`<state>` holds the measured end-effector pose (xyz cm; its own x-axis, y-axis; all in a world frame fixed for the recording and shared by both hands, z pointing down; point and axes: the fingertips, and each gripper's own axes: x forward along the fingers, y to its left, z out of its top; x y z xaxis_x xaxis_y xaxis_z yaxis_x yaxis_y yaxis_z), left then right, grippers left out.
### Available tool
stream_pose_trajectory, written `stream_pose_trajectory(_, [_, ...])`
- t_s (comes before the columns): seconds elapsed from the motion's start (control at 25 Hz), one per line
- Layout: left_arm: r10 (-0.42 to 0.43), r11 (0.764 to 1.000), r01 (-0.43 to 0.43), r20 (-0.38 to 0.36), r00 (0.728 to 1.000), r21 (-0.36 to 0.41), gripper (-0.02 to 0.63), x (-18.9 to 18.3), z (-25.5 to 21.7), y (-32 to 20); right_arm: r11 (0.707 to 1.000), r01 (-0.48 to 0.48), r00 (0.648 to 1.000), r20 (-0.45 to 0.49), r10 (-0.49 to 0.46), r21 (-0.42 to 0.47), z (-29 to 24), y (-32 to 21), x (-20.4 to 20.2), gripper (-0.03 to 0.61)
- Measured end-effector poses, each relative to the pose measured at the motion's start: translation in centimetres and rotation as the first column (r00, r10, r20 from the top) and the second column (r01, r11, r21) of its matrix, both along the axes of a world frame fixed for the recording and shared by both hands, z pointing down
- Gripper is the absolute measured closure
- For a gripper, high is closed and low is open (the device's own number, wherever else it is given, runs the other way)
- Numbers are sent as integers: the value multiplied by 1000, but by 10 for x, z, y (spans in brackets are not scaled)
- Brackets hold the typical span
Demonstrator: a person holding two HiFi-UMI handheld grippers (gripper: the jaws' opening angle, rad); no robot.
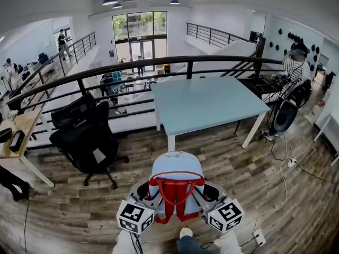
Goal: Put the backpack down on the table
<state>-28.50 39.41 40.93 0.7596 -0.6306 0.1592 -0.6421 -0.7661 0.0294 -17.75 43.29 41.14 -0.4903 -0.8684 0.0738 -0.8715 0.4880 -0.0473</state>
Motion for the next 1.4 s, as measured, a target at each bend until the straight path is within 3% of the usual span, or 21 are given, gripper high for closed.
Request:
stream_pose_trajectory(0.24, [-16, 1000, 16, -19, 1000, 14, 446, 67, -18, -61, 999, 22, 1000, -19, -22, 43, -22, -62, 67, 472])
stream_pose_trajectory(0.52, [-4, 1000, 4, -19, 1000, 1, 446, 117, -23, -110, 998, 5, 1000, -5, -5, 58, -29, -110, 118, 471])
stream_pose_trajectory(1.0, [18, 999, -18, 10, 1000, -31, 446, 162, -9, -195, 999, -20, 999, 48, 18, 25, -12, -194, 163, 469])
stream_pose_trajectory(1.4, [43, 998, -43, -5, 999, -45, 446, 196, -6, -325, 999, -48, 998, 34, 48, 18, -11, -323, 196, 468])
